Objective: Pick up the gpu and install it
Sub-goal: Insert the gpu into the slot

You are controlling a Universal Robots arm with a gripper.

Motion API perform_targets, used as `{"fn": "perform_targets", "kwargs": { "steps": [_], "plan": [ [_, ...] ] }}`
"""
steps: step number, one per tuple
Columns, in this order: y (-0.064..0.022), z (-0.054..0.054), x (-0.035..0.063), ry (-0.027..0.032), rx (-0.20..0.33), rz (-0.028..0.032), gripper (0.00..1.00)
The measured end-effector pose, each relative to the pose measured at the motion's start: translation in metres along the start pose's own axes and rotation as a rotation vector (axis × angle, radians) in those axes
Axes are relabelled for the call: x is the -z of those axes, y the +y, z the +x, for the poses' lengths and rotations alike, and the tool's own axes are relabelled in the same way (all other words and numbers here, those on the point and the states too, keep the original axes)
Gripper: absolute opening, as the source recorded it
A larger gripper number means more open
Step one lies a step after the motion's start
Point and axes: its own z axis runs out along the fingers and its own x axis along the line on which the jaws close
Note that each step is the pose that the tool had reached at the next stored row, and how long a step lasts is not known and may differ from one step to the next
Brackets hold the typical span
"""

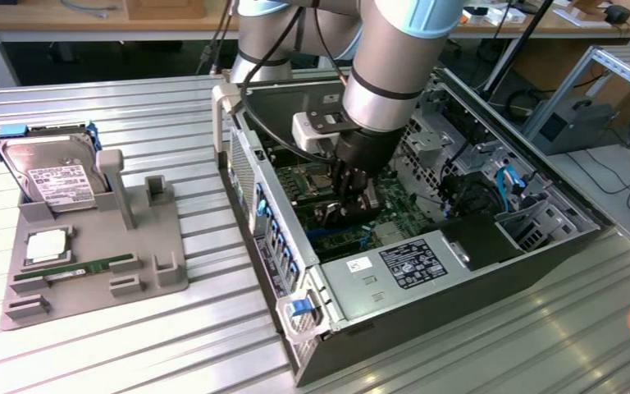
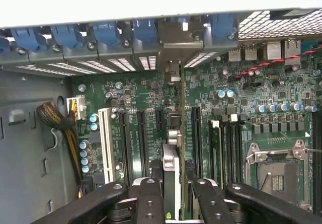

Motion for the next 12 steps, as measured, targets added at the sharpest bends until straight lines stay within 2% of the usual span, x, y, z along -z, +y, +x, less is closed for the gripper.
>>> {"fn": "perform_targets", "kwargs": {
  "steps": [6,9,12],
  "plan": [
    [0.0003,-0.0023,-0.0046,-0.0004,0.0,0.0,0.27],
    [0.0048,-0.0022,-0.0055,-0.0003,0.0,0.0,0.27],
    [0.0052,-0.0021,-0.0058,-0.0004,0.0,-0.0001,0.27]
  ]
}}
